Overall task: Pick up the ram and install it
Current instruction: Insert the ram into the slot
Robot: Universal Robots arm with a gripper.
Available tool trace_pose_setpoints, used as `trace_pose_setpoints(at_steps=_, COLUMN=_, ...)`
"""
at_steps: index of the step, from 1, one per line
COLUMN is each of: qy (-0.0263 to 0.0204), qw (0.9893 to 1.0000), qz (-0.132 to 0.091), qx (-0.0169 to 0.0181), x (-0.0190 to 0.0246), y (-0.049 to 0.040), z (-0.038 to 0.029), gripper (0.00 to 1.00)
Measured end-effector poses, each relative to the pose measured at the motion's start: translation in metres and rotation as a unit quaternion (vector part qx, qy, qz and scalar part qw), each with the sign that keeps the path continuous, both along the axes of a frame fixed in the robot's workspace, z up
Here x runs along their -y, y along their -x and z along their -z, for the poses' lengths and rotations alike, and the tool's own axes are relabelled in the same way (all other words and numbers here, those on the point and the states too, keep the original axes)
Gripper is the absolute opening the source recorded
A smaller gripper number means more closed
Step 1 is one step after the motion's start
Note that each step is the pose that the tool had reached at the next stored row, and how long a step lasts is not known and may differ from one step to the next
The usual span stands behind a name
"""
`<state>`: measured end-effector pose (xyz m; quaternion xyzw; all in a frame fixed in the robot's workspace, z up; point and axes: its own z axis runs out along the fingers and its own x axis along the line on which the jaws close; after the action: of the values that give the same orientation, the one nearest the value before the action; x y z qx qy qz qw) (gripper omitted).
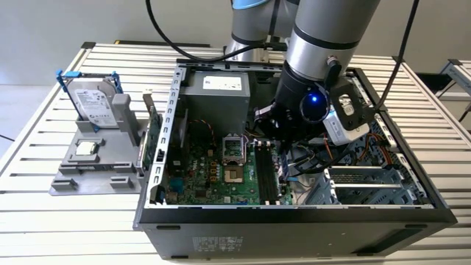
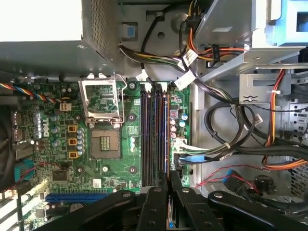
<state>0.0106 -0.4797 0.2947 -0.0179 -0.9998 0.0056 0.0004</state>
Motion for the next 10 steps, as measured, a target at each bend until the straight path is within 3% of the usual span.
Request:
trace_pose_setpoints(at_steps=4, qy=0.0052, qw=1.0000, qz=0.000, qx=0.0001, x=-0.0005, y=-0.0001, z=0.0034, gripper=0.00)
trace_pose_setpoints(at_steps=10, qy=0.0079, qw=1.0000, qz=0.000, qx=0.0001, x=-0.0007, y=-0.0007, z=0.0064, gripper=0.00)
